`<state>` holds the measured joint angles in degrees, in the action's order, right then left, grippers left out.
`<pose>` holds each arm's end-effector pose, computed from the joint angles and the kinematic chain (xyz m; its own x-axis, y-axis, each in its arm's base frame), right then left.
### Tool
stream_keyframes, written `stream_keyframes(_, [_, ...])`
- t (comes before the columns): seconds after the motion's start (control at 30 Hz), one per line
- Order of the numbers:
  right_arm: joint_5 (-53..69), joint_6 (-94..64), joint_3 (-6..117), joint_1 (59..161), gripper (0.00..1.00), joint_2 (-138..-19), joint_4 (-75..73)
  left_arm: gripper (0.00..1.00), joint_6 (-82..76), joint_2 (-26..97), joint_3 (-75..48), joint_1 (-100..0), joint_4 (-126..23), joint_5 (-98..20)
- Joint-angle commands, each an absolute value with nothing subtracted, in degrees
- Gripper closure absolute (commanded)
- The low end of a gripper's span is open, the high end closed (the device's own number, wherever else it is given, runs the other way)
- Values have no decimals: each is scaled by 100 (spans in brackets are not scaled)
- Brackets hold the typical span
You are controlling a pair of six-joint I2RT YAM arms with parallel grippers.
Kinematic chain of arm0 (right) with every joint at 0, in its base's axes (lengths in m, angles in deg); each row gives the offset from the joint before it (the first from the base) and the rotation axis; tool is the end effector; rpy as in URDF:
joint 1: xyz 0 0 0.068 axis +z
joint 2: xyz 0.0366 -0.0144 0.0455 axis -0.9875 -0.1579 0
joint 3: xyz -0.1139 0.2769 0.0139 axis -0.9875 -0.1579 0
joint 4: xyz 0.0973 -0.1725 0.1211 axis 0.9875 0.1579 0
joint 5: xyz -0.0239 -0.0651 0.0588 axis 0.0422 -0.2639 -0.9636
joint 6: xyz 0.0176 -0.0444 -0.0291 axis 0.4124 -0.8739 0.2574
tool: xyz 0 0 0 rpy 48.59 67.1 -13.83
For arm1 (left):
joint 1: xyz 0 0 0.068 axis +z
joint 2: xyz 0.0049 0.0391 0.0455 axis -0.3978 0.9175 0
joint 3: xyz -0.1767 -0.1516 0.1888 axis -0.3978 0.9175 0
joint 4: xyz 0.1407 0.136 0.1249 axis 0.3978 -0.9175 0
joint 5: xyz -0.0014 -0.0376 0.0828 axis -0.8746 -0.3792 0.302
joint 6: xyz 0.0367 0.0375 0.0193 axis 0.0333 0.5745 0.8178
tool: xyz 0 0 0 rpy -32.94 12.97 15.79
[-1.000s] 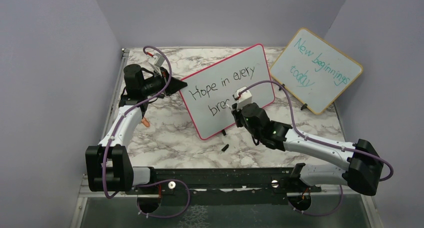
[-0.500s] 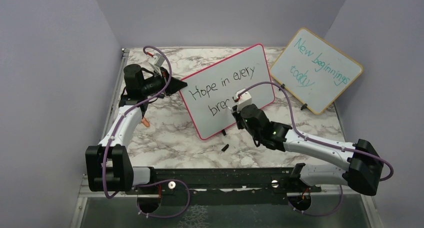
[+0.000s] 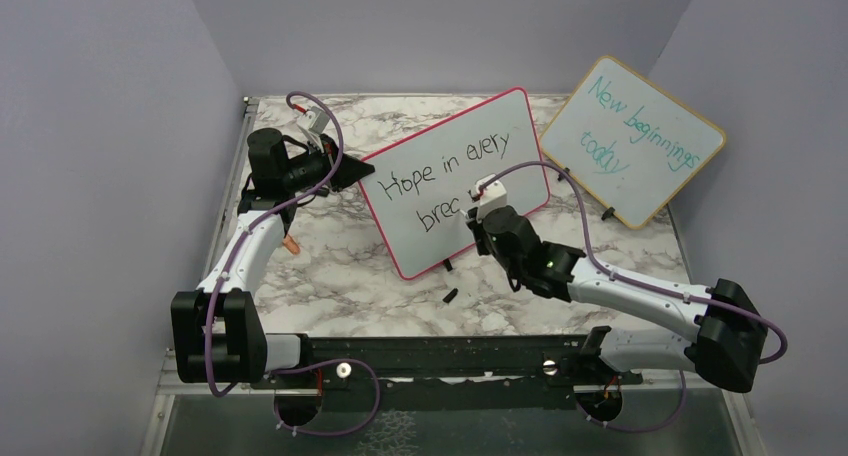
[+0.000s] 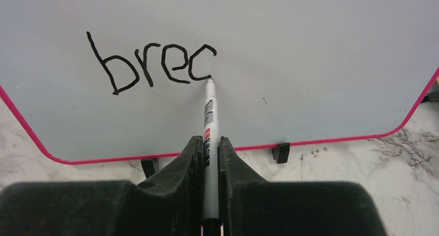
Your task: Write a sentence on the whiteboard
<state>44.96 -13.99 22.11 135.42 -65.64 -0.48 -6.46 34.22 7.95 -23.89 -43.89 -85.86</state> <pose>0.1465 0.1730 0.2948 -0.3286 -0.2554 -0.9093 -0.4164 0.9033 -0.1033 0.2551 -0.0336 0.3416 -0.4367 -0.1468 -0.8875 0.7105 0.5489 -0.4404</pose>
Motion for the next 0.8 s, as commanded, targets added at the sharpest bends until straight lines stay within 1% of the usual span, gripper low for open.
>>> stream_keyframes(0.0, [4718,-1481,2264,13427,99,-6573,-379,100,175,3708,997,-2423,-5038,-7759])
stream_keyframes(0.5, [4597,-1573,2373,13409,99,-6561,-687,100,171,3708,995,-2423,-5038,-7768])
stream_keyframes(0.77, [4750,-1544,2383,13401,99,-6592,-688,100,184,3701,995,-2423,-5041,-7768])
